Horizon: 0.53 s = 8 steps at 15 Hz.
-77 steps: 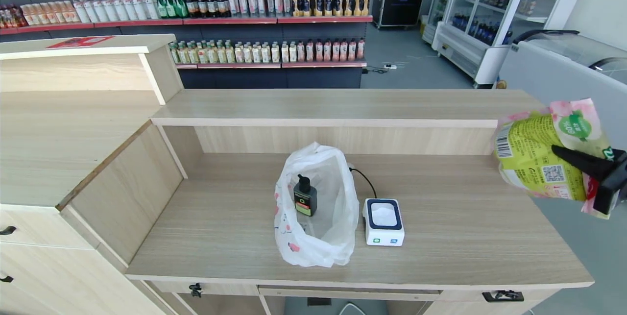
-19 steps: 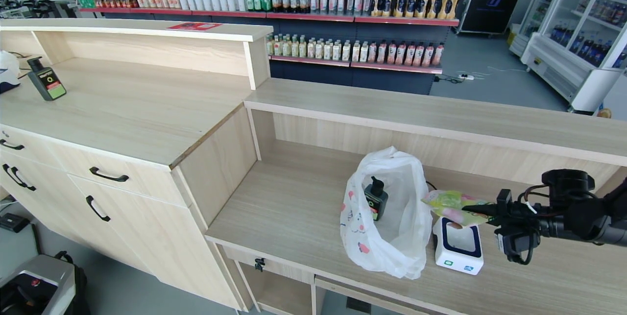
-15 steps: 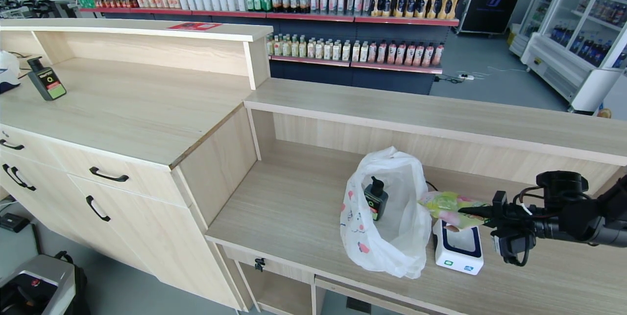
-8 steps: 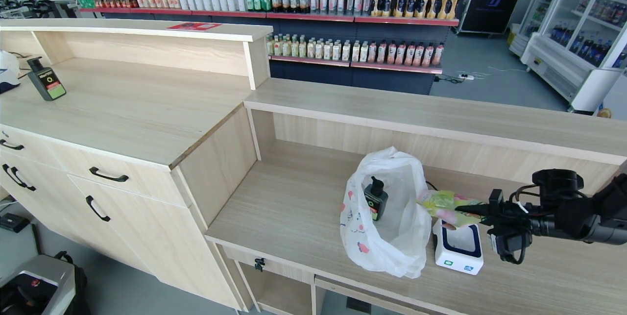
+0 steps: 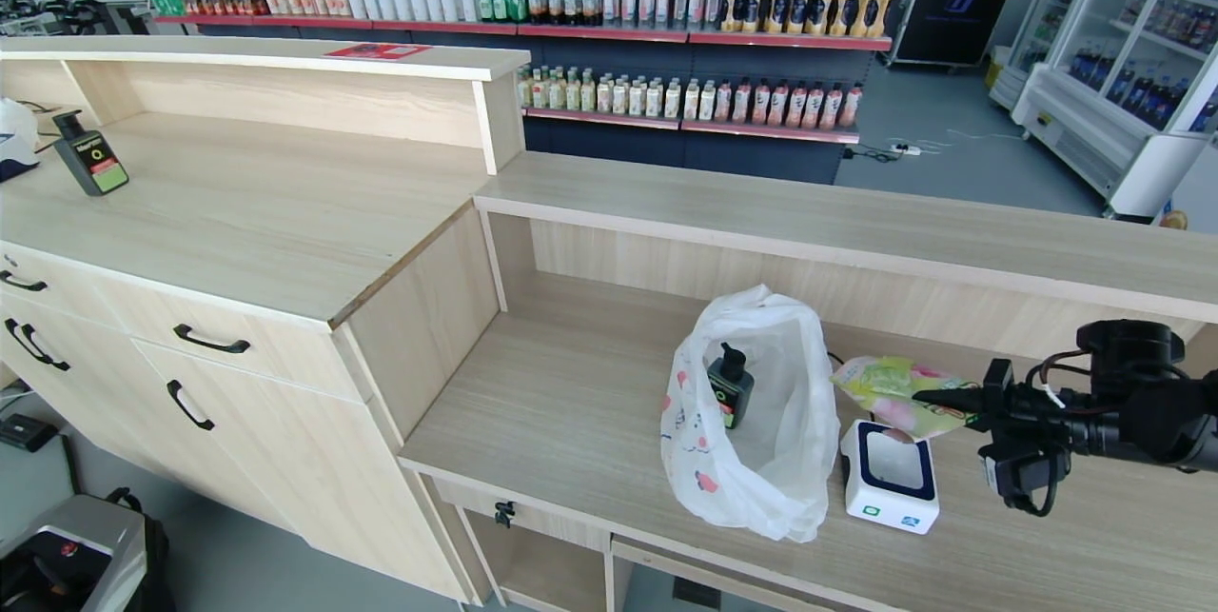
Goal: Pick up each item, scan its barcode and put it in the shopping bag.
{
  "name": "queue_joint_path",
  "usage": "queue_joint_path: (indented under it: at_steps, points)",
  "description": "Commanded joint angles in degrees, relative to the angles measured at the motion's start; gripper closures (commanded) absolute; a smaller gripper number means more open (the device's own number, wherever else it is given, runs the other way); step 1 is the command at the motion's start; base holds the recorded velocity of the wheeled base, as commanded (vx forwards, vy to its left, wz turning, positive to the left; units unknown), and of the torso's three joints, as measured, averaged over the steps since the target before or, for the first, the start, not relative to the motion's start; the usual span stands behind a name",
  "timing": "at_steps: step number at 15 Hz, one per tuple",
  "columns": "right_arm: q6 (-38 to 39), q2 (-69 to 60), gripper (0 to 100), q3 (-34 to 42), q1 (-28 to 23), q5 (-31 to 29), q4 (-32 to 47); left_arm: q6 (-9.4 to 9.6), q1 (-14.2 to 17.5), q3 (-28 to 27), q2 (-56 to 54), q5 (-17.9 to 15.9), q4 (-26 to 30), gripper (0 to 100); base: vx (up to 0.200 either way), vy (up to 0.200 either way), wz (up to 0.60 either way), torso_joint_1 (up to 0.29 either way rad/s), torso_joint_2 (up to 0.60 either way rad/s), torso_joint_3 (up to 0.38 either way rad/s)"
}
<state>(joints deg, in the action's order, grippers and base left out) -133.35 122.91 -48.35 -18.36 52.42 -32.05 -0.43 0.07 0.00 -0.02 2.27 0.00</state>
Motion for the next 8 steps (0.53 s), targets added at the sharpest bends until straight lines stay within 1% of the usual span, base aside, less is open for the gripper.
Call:
queue_joint_path:
  at_steps: [1,8]
  points:
    - [-0.86,-0.74,100,0.45,-0.63,0.05,0.06,-0.01,0.01,0.00,0.02,-0.07,0.00,0,0.000,0.000,0.00,0.000,0.00,0.000]
    - [-1.03,-1.26,100,0.62,-0.80,0.05,1.90,-0.01,0.01,0.00,0.02,0.02,0.00,0,0.000,0.000,0.00,0.000,0.00,0.000]
